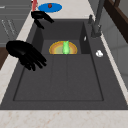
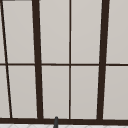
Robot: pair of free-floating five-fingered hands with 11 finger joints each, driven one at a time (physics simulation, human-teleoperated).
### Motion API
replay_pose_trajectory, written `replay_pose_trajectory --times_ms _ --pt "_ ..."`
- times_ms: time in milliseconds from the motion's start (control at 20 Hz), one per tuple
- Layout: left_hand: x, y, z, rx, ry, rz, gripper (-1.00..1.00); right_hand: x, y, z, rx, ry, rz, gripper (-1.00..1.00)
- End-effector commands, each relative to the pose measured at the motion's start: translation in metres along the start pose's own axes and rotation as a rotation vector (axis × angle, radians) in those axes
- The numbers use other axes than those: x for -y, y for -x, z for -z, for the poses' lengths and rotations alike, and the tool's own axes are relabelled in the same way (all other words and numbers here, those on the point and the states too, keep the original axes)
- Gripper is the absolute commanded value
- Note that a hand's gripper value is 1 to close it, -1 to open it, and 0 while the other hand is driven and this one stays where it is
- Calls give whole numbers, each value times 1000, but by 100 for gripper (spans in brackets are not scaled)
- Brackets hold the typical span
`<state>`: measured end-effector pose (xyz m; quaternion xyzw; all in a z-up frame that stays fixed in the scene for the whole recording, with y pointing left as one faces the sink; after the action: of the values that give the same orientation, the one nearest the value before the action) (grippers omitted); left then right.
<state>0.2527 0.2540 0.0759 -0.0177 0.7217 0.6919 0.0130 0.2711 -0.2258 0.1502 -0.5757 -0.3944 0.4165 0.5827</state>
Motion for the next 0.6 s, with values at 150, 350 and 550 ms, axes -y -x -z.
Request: replay_pose_trajectory --times_ms 150,350,550 --pt "3 24 6 -25 5 -6 -100 -7 -6 -8 33 -76 17 0" --pt "1 17 3 -1 2 -30 -100 -13 -10 -11 42 -104 19 0" --pt "2 15 6 4 3 -26 -100 -14 -11 -11 42 -106 22 0"
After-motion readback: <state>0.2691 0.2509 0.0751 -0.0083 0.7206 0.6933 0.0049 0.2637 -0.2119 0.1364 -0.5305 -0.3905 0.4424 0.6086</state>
